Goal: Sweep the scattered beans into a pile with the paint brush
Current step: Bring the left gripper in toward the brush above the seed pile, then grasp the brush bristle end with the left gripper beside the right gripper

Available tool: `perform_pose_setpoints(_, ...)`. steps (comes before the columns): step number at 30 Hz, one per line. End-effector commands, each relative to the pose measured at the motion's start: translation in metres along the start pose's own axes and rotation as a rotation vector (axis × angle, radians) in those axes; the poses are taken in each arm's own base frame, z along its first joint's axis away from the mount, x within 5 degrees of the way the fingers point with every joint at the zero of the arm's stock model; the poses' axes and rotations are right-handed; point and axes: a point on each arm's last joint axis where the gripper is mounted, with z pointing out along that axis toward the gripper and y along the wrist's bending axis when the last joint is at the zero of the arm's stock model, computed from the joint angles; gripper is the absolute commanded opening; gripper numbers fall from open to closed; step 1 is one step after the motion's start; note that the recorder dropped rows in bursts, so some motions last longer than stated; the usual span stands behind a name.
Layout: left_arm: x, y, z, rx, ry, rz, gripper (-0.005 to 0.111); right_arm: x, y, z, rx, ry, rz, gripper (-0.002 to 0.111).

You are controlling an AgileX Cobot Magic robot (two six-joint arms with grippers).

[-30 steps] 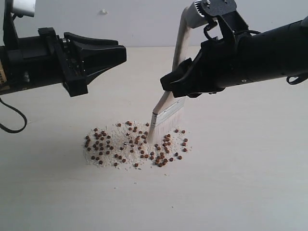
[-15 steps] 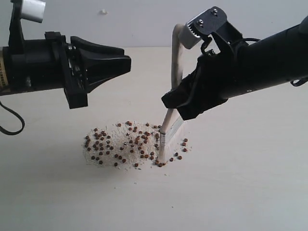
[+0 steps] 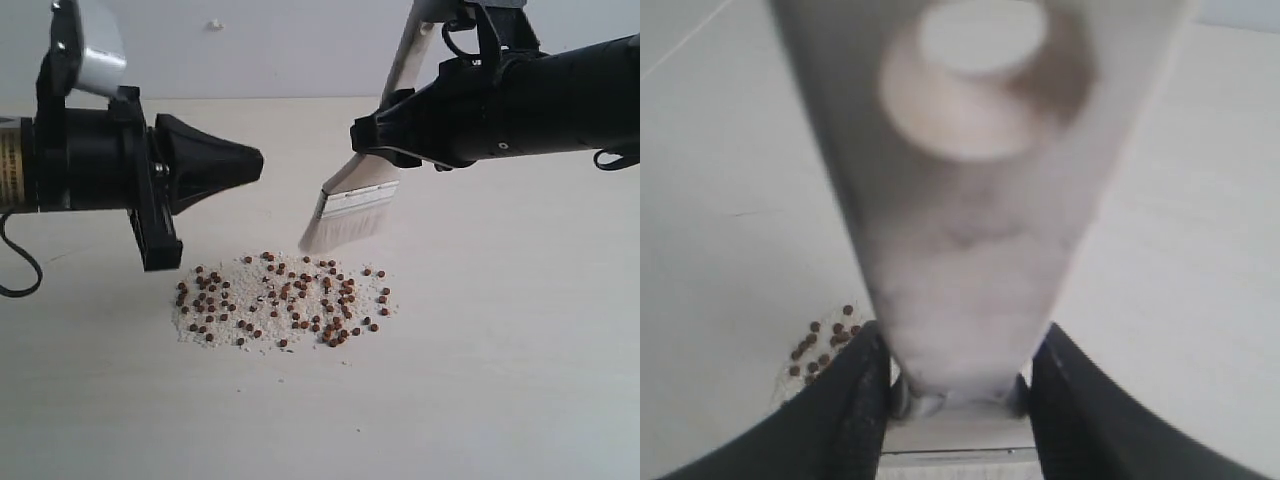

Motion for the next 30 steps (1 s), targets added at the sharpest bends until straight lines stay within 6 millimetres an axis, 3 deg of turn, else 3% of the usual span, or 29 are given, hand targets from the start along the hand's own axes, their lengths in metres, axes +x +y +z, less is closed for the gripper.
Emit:
perform_pose_setpoints(1,0.017,-0.005,0.006,0.080,0.105,0.096,0.008,-0.003,0.004,-0.001,-0.044,-0.008,0.033,0.000)
perform_pose_setpoints(2,0.020,-0.005,0.006,0.082,0.111,0.086,0.012,-0.002,0.005,-0.001,-0.054,-0.005,0.033,0.000)
perform_pose_setpoints(5,0.028,-0.001,0.011,0.058,0.122,0.034,0.050,-0.005,0.006,-0.001,-0.068,-0.027,0.103,0.000)
perform_pose_setpoints(7,0.032,0.002,0.014,0.038,0.128,0.018,0.056,-0.004,0.009,-0.001,-0.096,-0.022,0.107,0.000)
perform_pose_setpoints(14,0.027,0.000,0.017,0.063,0.042,-0.015,0.055,-0.004,0.011,-0.001,-0.119,-0.019,0.097,0.000)
perform_pose_setpoints(19,0.016,-0.015,0.039,0.024,0.041,-0.030,0.055,-0.004,0.011,-0.001,-0.115,-0.023,0.085,0.000)
perform_pose_setpoints(24,0.009,-0.013,0.051,-0.066,0.095,-0.036,0.055,-0.004,0.011,-0.001,-0.118,-0.022,0.082,0.000)
perform_pose_setpoints(30,0.016,-0.009,0.056,-0.088,0.105,-0.088,0.055,-0.004,0.013,-0.002,-0.139,-0.020,0.081,0.000)
